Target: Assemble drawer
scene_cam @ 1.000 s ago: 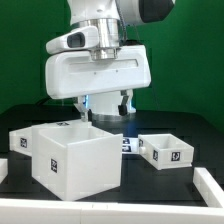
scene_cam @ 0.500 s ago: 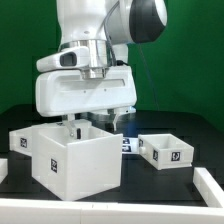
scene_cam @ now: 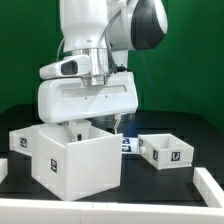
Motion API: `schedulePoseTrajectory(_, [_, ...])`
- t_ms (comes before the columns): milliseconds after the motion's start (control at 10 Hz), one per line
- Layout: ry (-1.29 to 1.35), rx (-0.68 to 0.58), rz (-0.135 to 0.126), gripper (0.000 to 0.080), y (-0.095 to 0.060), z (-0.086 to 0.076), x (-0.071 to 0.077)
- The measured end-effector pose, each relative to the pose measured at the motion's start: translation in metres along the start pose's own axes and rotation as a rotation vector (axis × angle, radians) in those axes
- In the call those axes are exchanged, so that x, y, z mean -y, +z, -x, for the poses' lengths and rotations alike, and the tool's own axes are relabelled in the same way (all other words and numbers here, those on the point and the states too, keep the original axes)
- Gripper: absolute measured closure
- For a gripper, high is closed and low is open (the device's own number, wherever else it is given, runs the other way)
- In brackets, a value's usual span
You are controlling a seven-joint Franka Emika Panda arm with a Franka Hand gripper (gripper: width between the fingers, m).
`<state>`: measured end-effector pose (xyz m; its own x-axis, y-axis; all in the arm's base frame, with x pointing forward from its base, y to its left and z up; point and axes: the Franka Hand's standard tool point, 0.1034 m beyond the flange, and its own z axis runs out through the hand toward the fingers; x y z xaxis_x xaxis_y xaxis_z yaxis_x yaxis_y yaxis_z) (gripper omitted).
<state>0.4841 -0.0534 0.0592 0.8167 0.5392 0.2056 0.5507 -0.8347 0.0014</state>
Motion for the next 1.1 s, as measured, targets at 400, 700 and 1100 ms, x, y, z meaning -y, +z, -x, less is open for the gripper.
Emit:
schedulePoseTrajectory(400, [0.010,0.001,0.004,0.0263,0.0045,0.0039,0.0002])
schedulePoseTrajectory(700, [0.012,0.001,0.004,0.0585,0.0047,0.0041,0.0002])
schedulePoseTrajectory(1100, [0.016,0.002,0.004,0.0769,0.0049,0.0044,0.0001])
